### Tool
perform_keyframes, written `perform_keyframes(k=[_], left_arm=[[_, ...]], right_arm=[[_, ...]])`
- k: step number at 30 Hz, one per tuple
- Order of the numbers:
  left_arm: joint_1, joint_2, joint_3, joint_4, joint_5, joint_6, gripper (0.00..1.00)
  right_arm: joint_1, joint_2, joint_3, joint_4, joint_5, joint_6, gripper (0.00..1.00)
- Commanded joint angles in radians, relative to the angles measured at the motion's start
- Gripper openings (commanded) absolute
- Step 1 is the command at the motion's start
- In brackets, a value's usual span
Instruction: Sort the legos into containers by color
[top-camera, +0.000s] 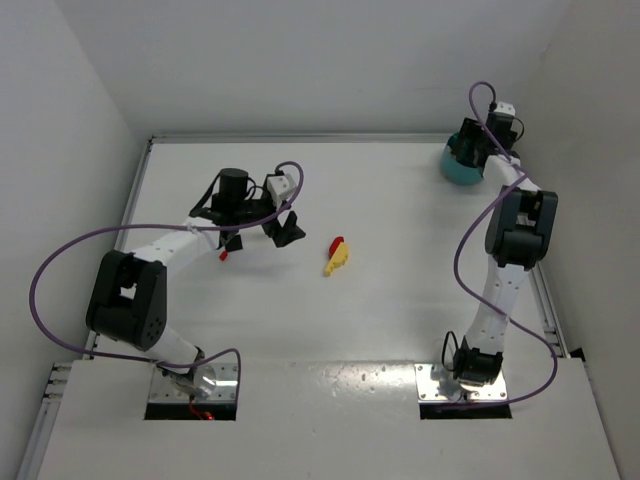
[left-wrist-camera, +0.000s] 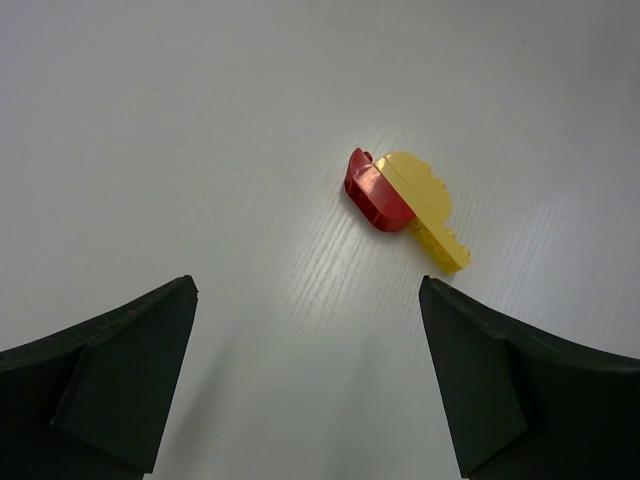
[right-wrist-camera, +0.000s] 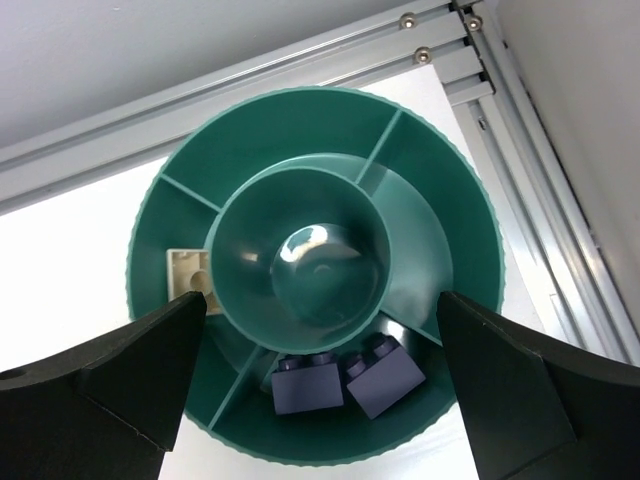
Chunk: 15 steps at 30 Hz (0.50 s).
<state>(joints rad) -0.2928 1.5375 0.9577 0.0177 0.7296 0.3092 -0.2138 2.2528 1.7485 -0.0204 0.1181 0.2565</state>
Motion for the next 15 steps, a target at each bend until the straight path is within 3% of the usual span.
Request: perform_keyframes(k=[1,15], left_arm=[[0.011,0.003,-0.005,0.051,0.031,0.001,1.00],[0.011,-0.016,-0.023,0.051,0.031,0.001,1.00]], right_arm=[[-0.004,-0.050,-0.013,0.016,-0.044,0.040,1.00],[-0.004,-0.168,-0.144,0.027,-0.098,0.059,1.00]])
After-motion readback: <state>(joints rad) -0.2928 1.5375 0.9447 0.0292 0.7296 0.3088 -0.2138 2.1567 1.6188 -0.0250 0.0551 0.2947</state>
